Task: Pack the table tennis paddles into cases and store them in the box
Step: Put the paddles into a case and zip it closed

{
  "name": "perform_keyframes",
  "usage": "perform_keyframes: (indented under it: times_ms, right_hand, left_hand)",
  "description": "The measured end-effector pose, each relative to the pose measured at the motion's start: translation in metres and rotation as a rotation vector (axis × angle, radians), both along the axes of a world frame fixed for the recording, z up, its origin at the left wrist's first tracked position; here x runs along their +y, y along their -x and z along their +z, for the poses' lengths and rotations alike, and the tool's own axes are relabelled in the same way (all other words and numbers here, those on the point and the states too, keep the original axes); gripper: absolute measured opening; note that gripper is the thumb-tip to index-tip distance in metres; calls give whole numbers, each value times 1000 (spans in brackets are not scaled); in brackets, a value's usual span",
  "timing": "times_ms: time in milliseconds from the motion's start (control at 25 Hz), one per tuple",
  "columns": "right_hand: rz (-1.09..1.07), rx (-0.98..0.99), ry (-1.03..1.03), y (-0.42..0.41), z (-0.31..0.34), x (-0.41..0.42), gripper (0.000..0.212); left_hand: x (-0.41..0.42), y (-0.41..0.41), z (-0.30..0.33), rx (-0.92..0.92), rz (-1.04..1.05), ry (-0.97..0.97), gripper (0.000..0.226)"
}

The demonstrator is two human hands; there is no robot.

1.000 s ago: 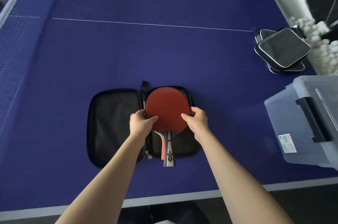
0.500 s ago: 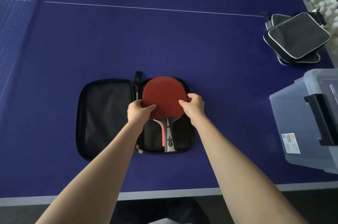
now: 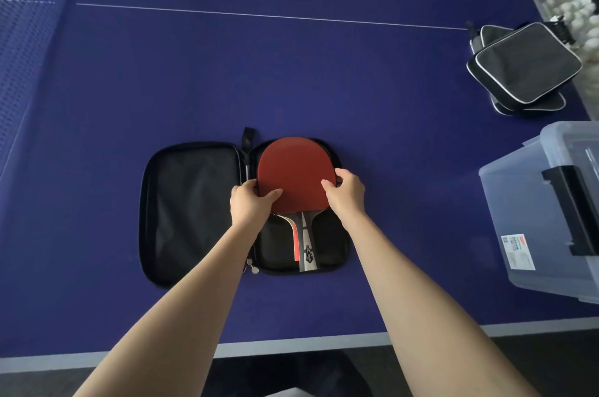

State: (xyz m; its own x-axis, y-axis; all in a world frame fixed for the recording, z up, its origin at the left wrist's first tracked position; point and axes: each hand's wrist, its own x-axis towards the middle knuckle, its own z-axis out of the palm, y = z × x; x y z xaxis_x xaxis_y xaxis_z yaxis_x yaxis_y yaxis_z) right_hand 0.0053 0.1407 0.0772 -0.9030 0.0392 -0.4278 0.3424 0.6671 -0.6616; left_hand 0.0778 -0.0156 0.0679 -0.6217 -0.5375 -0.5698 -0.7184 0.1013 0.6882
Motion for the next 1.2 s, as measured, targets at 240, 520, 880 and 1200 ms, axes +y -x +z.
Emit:
perform_keyframes:
  times_ms: [240,520,880,1200]
  right_hand:
    - [12,11,-27,-4,-1,2,46]
    - [-93,71,43,-16,3,12,45]
    - [-232,117,140,-76,9,20,31]
    - [75,212,226,-92,52,-43,19]
  left_hand:
    - [-13,-11,0,7,-177,15,37]
    - [-53,-40,11,105,-24,241,48]
    - [-125,-144,-7,-102,250,211,42]
    - [-112,-161,56,432,272,-253,46]
